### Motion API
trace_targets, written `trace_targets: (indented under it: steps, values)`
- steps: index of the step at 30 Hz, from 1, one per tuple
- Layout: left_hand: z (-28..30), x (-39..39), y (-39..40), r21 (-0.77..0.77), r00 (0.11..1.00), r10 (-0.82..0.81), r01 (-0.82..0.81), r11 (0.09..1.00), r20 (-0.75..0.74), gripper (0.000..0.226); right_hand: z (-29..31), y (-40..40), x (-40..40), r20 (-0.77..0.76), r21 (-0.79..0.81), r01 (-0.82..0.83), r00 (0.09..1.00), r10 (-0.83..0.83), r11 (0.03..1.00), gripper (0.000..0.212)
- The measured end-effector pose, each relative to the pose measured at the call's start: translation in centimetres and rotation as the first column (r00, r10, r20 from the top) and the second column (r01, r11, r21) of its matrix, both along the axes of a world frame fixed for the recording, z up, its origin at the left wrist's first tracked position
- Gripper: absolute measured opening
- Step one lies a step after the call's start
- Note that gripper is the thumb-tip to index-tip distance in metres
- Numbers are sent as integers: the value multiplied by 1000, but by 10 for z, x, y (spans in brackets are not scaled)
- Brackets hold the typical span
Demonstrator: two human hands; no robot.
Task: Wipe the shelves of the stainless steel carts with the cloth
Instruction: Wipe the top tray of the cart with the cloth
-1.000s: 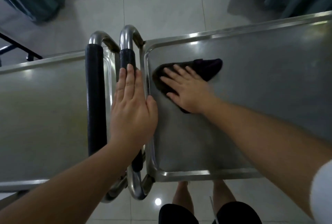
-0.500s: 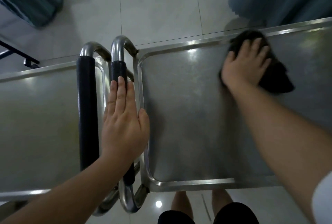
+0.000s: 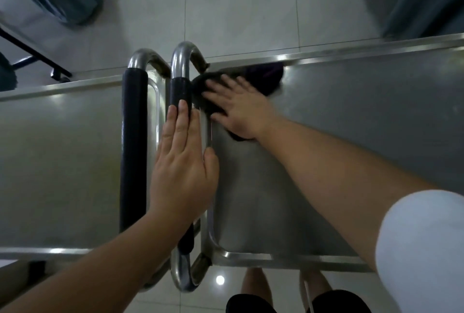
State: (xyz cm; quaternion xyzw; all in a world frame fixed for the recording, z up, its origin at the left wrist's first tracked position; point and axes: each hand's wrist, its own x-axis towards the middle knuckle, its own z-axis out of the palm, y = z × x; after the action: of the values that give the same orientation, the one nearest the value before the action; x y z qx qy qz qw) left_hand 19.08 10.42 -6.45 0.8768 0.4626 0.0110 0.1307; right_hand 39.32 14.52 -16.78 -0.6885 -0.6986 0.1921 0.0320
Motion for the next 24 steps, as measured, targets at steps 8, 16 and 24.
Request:
trace_targets:
  steps: [8, 16, 24]
  values:
    - [0, 0, 0, -3, 1000, 6, -6, 1000, 1, 70, -2, -101, 214, 97, 49, 768, 632, -769, 638, 65]
    - [-6, -4, 1, 7, 1000, -2, 2, 1000, 2, 70, -10, -99, 228, 55, 55, 958, 279, -959, 282, 73]
    - [-1, 1, 0, -17, 1000, 4, -4, 1000, -3, 72, -4, 22, 9, -4, 15, 454, 891, -454, 891, 69]
